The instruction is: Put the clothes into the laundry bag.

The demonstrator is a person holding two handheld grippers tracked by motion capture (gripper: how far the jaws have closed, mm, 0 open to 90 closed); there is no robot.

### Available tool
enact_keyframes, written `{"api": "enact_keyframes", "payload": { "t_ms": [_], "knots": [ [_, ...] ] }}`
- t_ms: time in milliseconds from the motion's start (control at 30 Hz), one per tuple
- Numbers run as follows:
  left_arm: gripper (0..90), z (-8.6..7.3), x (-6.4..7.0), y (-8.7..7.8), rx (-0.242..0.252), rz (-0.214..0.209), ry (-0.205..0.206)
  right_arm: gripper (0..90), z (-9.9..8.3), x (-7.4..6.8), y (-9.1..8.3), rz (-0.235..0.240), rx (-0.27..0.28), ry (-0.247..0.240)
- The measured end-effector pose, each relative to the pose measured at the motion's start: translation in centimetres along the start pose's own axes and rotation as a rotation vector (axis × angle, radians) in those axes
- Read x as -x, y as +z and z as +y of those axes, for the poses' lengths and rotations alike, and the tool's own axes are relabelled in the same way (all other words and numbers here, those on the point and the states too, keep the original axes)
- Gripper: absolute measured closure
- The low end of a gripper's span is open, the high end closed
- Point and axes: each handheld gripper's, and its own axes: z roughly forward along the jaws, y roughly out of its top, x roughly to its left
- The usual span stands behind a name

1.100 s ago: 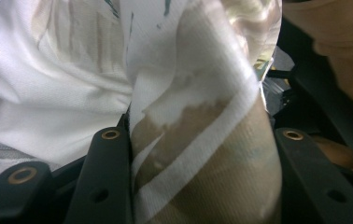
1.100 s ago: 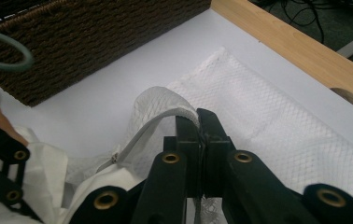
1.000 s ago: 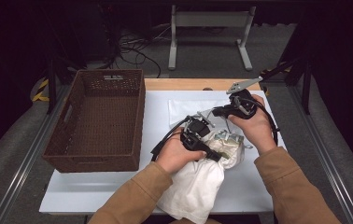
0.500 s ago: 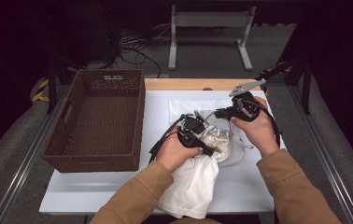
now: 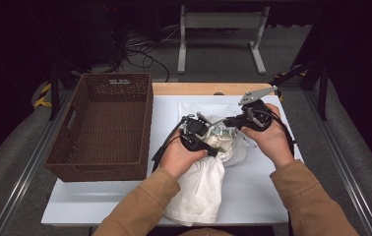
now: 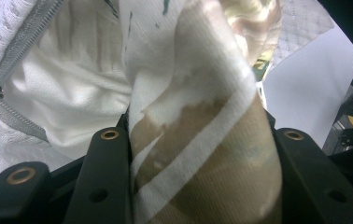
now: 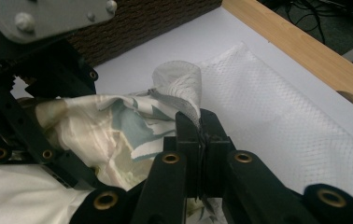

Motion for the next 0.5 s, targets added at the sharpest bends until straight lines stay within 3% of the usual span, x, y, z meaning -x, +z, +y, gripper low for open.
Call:
{"api": "enact_keyframes", "payload": {
  "t_ms": [267, 367, 500],
  "knots": [
    [57.0, -0.2, -0.2, -1.3, 0.013, 0.024, 0.012, 88.8, 0.2, -0.2, -0.3, -0.005, 0.006, -0.005],
    [56.9, -0.3, -0.5, -1.1, 0.004, 0.031, 0.008, 88.8, 0.4, -0.5, -0.3, 0.001, 0.010, -0.015],
    [56.8, -0.1, 0.3, -0.4, -0.026, 0.038, 0.029, 88.8, 0.7, -1.0, 0.0, 0.015, 0.007, -0.029]
  ]
}}
